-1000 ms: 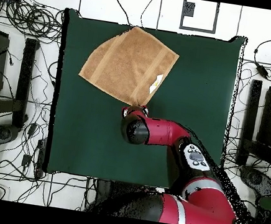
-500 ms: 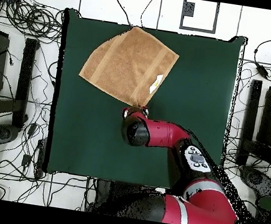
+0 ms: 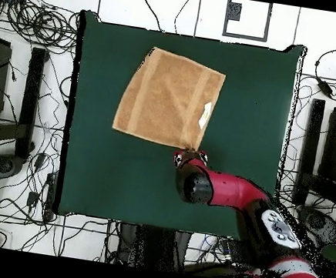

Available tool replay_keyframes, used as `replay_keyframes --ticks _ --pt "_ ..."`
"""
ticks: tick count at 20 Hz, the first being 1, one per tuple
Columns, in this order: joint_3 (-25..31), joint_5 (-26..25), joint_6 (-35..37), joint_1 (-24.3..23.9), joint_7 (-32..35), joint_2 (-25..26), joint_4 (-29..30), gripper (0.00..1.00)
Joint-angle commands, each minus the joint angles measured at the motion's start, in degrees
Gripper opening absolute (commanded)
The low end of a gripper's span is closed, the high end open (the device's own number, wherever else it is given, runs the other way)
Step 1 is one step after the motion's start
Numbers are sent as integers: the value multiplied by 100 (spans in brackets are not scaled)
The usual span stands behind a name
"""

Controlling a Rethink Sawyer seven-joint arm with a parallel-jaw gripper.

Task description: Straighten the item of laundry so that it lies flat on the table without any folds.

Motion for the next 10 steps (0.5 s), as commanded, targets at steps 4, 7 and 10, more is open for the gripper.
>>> replay_keyframes --ticks 4,7,10 --pt "361 -821 178 -865 118 -228 964 0" --pt "360 -949 124 -881 187 -28 814 0" --pt "352 -1039 -11 -863 329 177 715 0"
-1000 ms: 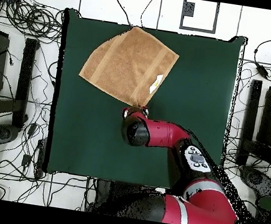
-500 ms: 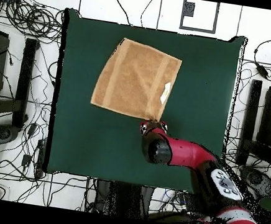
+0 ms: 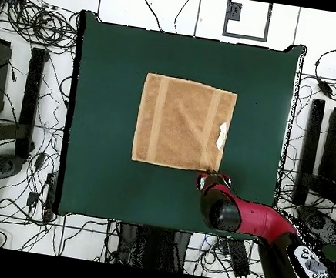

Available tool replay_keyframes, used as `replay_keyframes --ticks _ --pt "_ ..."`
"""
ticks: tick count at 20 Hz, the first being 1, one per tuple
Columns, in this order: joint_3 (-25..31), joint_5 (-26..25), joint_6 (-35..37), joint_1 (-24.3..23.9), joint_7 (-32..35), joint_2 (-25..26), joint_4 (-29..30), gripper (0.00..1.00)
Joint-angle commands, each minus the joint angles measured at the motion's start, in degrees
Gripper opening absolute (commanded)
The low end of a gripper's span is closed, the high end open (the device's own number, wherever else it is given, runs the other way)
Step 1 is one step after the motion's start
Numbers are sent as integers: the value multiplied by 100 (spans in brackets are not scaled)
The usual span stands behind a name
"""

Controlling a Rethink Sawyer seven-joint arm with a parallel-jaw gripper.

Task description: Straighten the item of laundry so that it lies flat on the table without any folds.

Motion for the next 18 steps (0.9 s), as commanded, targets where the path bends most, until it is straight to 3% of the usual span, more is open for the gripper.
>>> replay_keyframes --ticks 1,16,17,18 --pt "351 -373 -16 171 360 391 295 0" --pt "352 -314 64 546 458 326 34 0" --pt "351 -315 52 556 459 321 33 100" --pt "361 -321 42 550 456 320 34 100"
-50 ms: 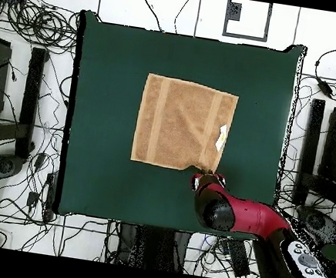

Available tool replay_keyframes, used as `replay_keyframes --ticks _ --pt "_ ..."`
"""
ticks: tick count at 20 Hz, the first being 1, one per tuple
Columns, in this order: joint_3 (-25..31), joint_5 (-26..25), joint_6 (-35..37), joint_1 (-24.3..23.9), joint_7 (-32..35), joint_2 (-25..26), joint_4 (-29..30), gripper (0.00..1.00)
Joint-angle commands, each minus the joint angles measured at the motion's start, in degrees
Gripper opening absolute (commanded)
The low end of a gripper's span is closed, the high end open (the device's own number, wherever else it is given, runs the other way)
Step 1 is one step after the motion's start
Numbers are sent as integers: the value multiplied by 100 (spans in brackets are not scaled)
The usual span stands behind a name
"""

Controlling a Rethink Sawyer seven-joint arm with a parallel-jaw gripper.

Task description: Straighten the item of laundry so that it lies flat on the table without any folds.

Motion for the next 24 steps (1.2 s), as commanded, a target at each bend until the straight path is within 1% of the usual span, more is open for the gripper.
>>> replay_keyframes --ticks 1,12,14,15,19,22,24 --pt "371 -190 30 324 452 311 14 100" --pt "484 -164 147 272 371 313 -51 100" --pt "294 -58 242 430 482 295 -76 100" --pt "265 -22 148 450 568 286 -64 100" --pt "239 43 183 493 623 240 -36 100" --pt "241 93 267 518 635 50 55 100" --pt "333 177 447 473 609 -303 277 100"
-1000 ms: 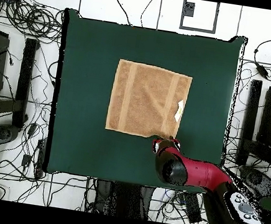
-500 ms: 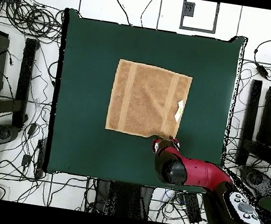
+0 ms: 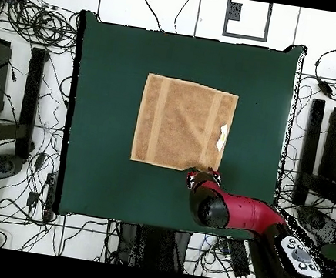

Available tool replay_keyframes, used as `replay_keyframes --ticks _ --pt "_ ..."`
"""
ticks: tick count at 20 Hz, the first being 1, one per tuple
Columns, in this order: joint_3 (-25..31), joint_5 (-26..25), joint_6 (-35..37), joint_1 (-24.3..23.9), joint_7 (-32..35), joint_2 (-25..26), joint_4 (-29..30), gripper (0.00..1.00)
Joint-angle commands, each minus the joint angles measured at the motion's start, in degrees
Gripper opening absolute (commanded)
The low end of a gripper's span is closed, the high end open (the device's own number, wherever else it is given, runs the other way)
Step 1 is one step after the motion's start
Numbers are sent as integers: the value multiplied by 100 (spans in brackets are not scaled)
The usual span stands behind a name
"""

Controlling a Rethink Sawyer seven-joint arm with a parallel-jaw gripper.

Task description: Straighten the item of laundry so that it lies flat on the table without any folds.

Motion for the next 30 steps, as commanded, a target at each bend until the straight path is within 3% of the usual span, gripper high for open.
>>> replay_keyframes --ticks 1,5,10,16,30 --pt "423 253 594 237 578 -526 437 100" --pt "799 638 1154 72 429 -1457 900 100" --pt "1051 929 1495 -35 273 -1790 1046 100" --pt "1088 1045 1568 114 335 -1791 936 100" --pt "780 1552 1581 1203 871 -1875 443 100"
